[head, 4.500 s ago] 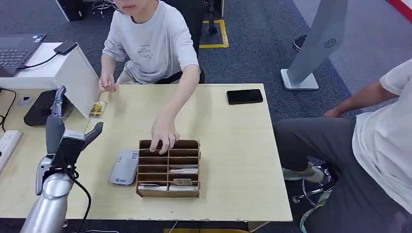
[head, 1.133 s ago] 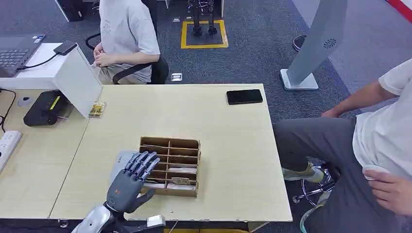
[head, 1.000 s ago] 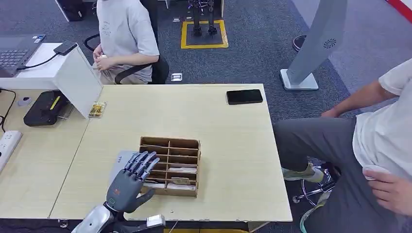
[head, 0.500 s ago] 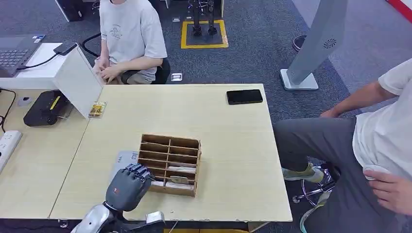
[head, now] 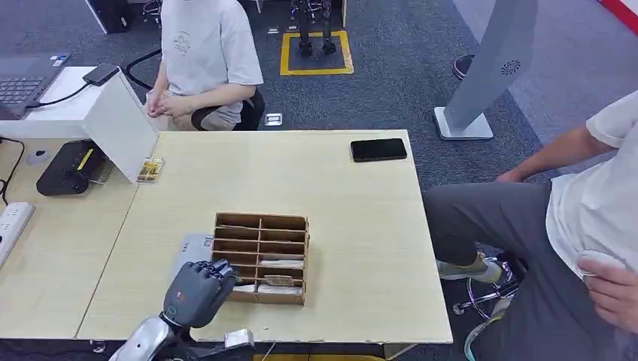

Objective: Pass the card to the sensor for recognition and then transmit it.

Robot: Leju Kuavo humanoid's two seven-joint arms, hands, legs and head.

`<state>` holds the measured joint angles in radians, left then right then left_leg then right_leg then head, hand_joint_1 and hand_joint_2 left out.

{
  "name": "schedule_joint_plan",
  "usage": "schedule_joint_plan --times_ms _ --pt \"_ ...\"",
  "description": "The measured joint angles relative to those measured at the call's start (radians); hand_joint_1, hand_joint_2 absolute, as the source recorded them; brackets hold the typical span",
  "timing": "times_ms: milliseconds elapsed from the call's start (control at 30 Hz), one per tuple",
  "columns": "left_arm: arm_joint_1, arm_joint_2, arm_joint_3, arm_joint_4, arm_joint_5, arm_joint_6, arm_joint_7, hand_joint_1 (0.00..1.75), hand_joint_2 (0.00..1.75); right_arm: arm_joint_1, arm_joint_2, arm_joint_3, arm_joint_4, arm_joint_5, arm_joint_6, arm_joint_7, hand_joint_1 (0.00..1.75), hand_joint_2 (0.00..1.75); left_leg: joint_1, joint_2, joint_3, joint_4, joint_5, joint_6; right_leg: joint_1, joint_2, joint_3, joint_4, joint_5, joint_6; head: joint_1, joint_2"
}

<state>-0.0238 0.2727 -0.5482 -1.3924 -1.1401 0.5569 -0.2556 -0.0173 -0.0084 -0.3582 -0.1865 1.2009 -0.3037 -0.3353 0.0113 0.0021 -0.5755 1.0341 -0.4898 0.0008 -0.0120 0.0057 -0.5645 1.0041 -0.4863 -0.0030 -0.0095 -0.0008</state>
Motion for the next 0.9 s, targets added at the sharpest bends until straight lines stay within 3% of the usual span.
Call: schedule_joint_plan --times_ms 233,533,667,867,900 --pt "-0.002 -0.006 0.024 -0.02 0.107 -0.033 -0.031 1.75 1.75 0.0 0.002 0.0 0.0 0.002 -0.001 0.0 0.0 1.75 0.0 0.0 0.0 0.0 0.0 0.0 0.0 0.0 0.0 0.0 0.0 0.0 0.0 0.0" --pt "-0.06 0.029 0.088 -0.097 0.145 -0.085 -0.035 1.75 1.75 0.0 0.003 0.0 0.0 0.003 -0.001 0.006 0.0 1.75 0.001 -0.001 0.0 0.0 0.001 -0.001 0.0 0.0 0.0 0.0 0.0 0.0 0.0 0.0" --pt "-0.15 0.078 0.127 -0.142 0.234 -0.177 -0.035 1.75 1.75 0.0 0.003 0.0 0.0 0.005 0.0 0.008 0.0 1.75 0.001 -0.002 0.0 0.0 0.002 -0.001 0.0 -0.002 0.0 0.001 0.001 -0.001 0.0 0.0" --pt "-0.262 0.121 0.187 -0.187 0.284 -0.256 -0.035 1.75 1.75 0.0 0.004 0.0 0.0 0.0 0.0 0.01 0.0 1.75 0.001 -0.001 0.0 0.0 0.003 -0.001 0.001 -0.001 0.0 0.001 0.001 -0.002 0.0 0.0" --pt "-0.288 0.124 0.204 -0.193 0.268 -0.295 -0.055 1.75 1.75 0.0 0.004 0.0 0.0 -0.004 0.0 0.01 0.0 1.75 0.001 -0.002 0.0 0.0 0.003 -0.001 0.001 -0.001 0.0 0.001 0.001 -0.002 0.0 0.0"
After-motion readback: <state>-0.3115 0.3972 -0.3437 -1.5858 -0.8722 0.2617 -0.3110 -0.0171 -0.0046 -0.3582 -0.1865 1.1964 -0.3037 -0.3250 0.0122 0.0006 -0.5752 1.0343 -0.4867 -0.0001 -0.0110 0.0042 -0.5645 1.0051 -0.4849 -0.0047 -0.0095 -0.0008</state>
